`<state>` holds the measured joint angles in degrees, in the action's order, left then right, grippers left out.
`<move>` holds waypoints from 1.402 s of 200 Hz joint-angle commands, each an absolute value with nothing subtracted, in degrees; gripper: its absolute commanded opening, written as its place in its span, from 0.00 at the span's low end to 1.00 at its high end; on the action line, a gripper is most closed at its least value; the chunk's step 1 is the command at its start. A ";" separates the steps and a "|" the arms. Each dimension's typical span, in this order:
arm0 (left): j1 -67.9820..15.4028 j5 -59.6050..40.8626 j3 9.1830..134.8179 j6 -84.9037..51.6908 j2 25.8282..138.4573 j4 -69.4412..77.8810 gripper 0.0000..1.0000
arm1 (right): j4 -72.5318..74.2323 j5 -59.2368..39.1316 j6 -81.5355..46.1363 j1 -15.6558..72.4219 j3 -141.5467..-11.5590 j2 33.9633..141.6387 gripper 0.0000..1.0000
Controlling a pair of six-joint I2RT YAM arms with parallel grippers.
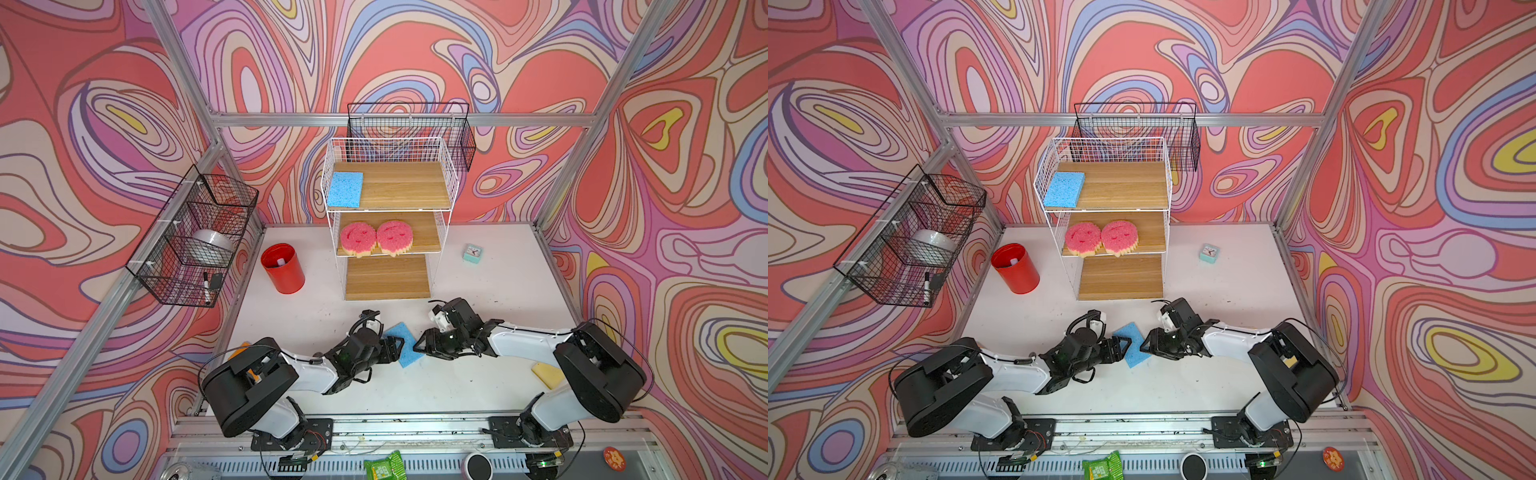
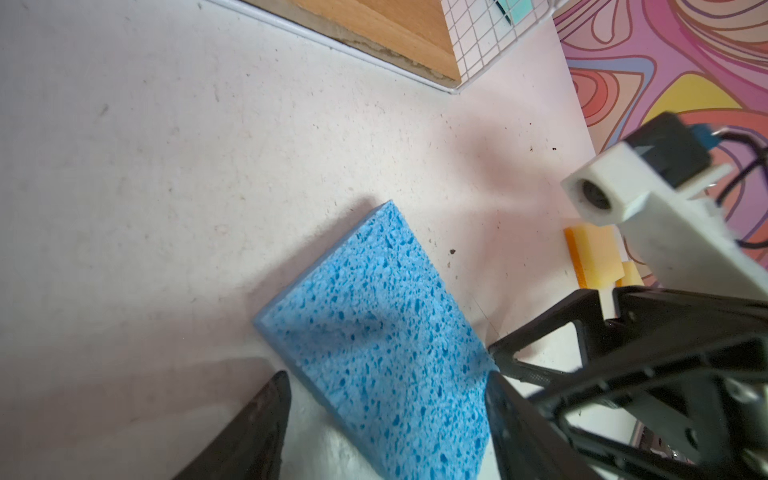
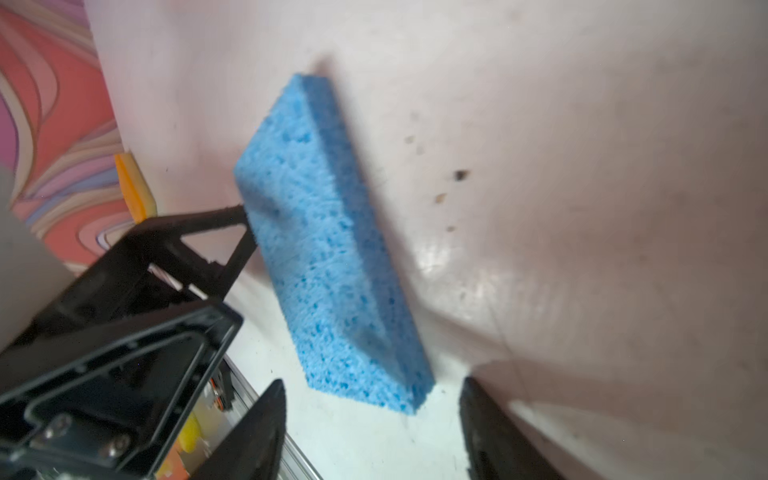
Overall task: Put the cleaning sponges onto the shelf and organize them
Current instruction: 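Lower the open right gripper around the blue sponge while the left gripper hovers, then close the right gripper on the blue sponge's end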
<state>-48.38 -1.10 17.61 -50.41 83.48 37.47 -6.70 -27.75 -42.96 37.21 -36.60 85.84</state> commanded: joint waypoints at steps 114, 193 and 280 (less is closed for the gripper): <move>-48.16 12.42 21.86 -44.48 46.64 -14.30 0.94 | -30.46 4.14 -30.22 55.94 -56.08 93.54 0.98; -47.95 13.05 20.29 -42.83 38.69 -19.65 0.94 | -36.44 11.19 -33.84 58.96 -61.88 99.62 0.98; -47.77 10.79 20.57 -40.28 43.91 -13.54 0.94 | -37.26 9.69 -35.43 59.06 -63.85 97.82 0.98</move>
<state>-48.27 11.25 20.99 -41.30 43.75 -16.08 -36.49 9.78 -34.26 58.70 -62.59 97.58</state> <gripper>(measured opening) 0.944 0.984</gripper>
